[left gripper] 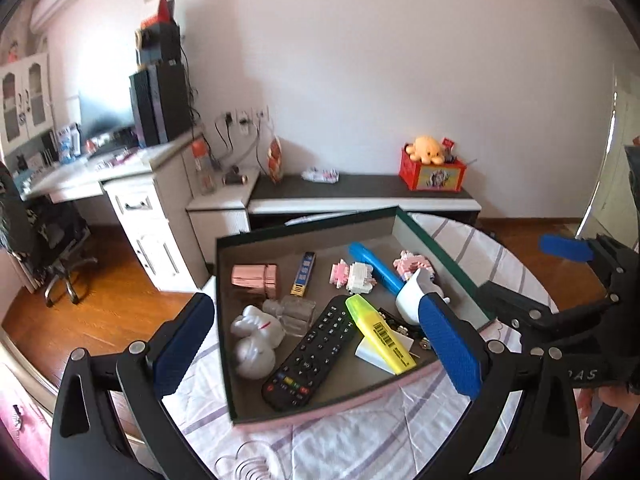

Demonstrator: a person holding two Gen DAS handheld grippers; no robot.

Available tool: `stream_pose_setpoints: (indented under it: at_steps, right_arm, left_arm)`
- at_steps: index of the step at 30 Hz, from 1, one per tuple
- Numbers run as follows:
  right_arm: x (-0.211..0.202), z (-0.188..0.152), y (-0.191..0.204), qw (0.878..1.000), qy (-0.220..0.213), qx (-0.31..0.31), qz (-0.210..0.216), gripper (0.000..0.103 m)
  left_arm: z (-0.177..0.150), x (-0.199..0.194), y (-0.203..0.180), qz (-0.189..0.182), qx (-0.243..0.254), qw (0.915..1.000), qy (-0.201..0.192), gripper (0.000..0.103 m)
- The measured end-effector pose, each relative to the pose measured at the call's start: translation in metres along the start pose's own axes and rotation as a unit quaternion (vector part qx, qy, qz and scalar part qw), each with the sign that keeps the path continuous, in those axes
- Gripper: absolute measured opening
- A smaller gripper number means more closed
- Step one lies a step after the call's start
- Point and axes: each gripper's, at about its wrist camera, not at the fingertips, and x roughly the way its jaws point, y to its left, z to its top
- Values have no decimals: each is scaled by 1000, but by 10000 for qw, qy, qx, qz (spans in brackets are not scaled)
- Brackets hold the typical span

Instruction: Organize rigid objects

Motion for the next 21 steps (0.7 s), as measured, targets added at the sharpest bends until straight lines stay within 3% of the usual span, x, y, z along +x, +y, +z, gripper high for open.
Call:
stream_pose_setpoints:
  at_steps: [4,9,17,21]
  right_arm:
    - [-35,-17,2,9992,-337,173,-91,103]
    - [-77,-31,10,9961,-792,387,-46,103]
    - [-122,-47,28,9922,-1169,420,-124,103]
    - [-140,-54,34,9901,-1320,401,-245,103]
  left_arm:
    - [-10,-29,0,119,8,9999,-112,103]
    - [-23,-64,-2,-52,-24,9993,-365,103]
    - [-34,-101,-6,-288,-42,9981,-548,103]
    - [-38,-124,-8,-192,-21,9965,-812,103]
